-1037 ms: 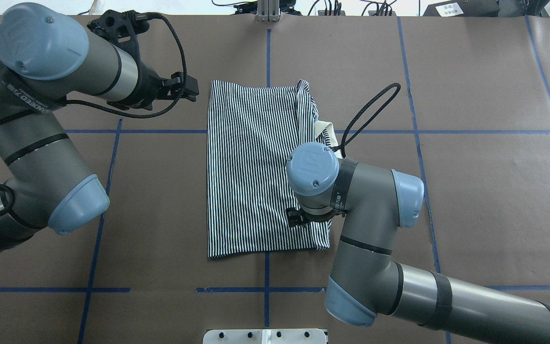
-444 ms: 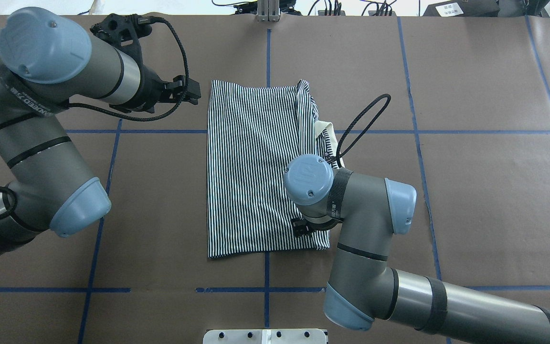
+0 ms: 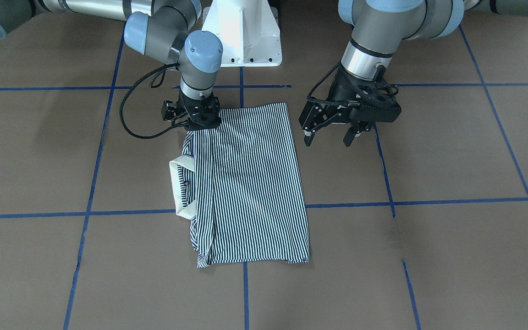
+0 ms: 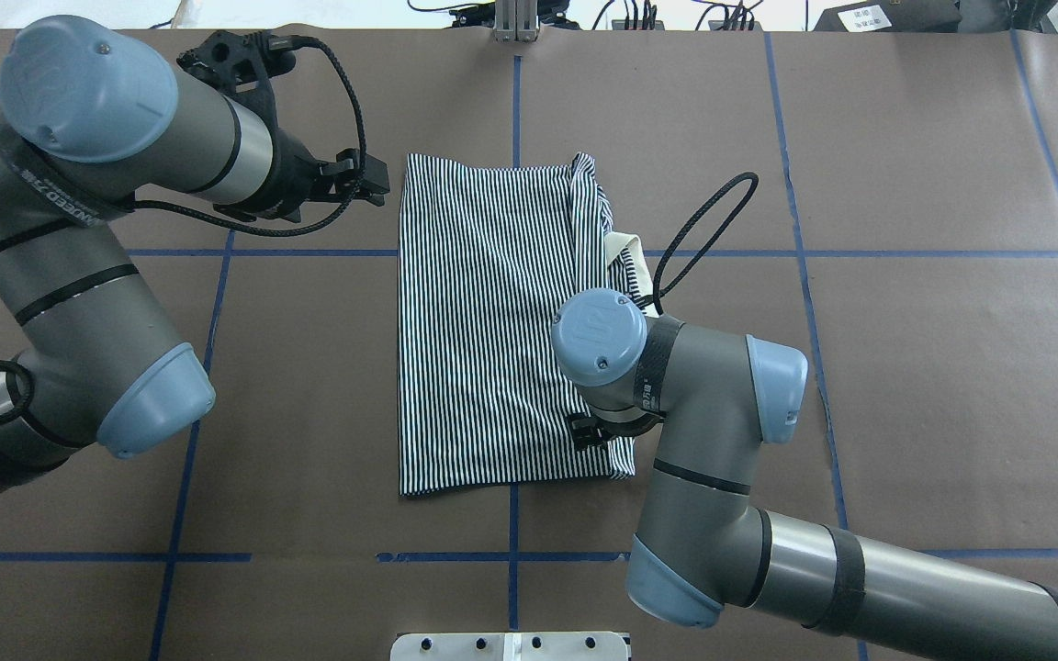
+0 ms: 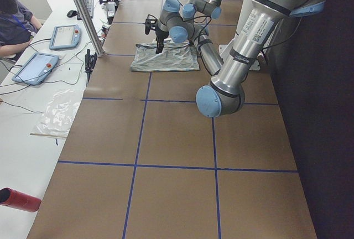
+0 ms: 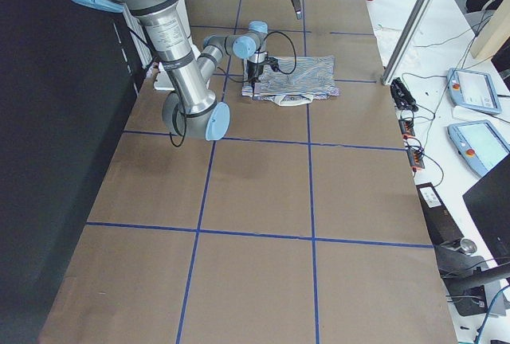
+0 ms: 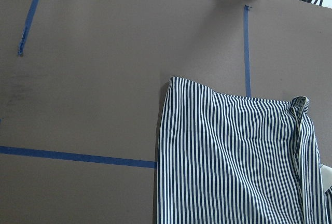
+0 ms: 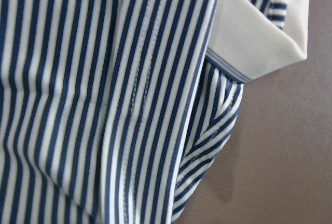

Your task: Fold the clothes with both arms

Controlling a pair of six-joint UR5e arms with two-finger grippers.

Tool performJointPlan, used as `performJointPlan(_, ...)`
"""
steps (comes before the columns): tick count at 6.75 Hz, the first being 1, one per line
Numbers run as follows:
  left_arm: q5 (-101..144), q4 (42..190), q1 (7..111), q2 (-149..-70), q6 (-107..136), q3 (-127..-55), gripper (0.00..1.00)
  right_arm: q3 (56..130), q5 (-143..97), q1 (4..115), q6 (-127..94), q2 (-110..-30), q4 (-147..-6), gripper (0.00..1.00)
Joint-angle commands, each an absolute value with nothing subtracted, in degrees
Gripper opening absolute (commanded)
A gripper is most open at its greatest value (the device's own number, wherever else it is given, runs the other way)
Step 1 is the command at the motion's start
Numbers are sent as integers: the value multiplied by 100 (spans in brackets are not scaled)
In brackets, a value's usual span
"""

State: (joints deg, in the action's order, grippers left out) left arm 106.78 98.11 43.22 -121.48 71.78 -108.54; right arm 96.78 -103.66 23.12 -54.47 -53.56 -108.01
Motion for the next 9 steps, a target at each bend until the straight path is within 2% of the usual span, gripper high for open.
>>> performJointPlan(1, 10679, 9817, 4307, -12173, 7189, -10854, 100, 9790, -10371, 2347, -5440, -5457, -10907, 100)
performJointPlan(4, 10679, 9967, 4263, -12199, 7198, -10767, 100, 10248, -10345, 2504, -5440, -6185, -10907, 100)
performJointPlan(6, 10679, 9958, 4263, -12182, 7172, -10775, 100, 10614, -10423, 2898, -5074, -6284, -11029, 100)
performJointPlan(8, 10687, 9949, 4263, -12190, 7154, -10810, 100, 10295, -10424, 3093, -4888, -5445, -11023, 100)
performJointPlan(9, 10687, 9967, 4263, -12164, 7146, -10802, 100, 9544, -10415, 3102, -4878, -4840, -10778, 100)
